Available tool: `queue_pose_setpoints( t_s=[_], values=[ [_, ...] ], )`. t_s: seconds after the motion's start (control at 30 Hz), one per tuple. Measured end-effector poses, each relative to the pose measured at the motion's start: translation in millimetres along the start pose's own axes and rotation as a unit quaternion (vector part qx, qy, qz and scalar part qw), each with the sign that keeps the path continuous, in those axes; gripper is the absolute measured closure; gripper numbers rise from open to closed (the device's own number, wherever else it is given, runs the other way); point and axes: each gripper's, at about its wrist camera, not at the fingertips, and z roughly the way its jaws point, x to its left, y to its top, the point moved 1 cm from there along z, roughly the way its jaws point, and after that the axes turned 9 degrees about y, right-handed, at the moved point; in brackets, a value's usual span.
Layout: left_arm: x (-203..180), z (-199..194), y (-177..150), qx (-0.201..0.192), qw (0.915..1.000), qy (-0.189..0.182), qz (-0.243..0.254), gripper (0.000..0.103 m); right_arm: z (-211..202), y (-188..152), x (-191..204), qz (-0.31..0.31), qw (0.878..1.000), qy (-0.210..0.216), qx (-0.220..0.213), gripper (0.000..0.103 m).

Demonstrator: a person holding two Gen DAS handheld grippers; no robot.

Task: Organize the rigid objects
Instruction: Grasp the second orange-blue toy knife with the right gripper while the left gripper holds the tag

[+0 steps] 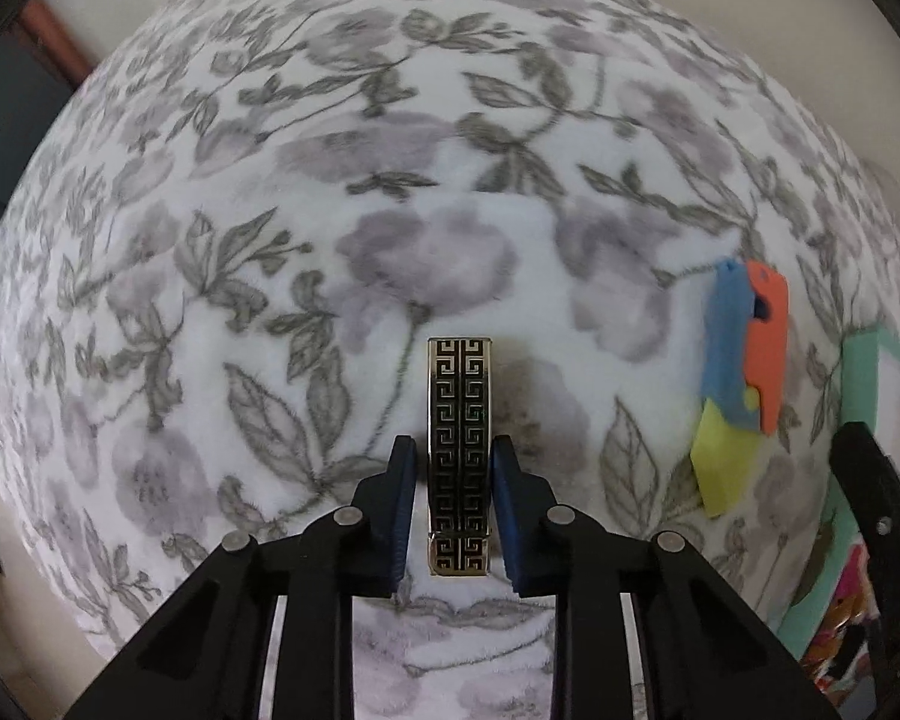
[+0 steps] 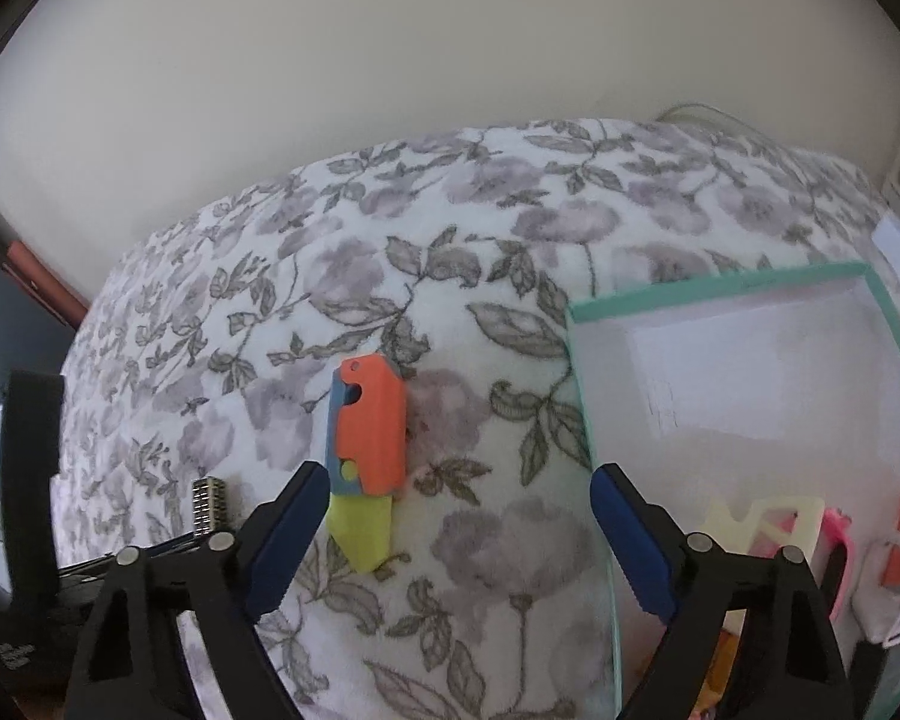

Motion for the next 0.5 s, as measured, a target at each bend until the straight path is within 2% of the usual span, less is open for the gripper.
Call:
queue_pose_setpoints(
  t_s=[0.1, 0.2, 0.33, 0.5],
  values=[
    [14, 1, 3, 0.001, 0.9998, 0.004, -0.018, 0.077, 6, 2, 11, -0.023, 1.000, -0.012, 0.005, 0.017],
    [27, 3, 7, 0.007, 0.9992, -0.009, -0.038, 0.077, 14, 3, 21, -0.042, 0.999, -0.016, 0.011, 0.018],
    [46, 7, 12, 0.011, 0.9982, -0.021, -0.055, 0.077, 28, 4, 30, -0.050, 0.998, -0.019, 0.023, 0.026],
    [67, 9, 16, 0.014, 0.9971, -0.031, -0.068, 0.077, 43, 4, 37, -0.053, 0.998, -0.022, 0.033, 0.030]
  ],
)
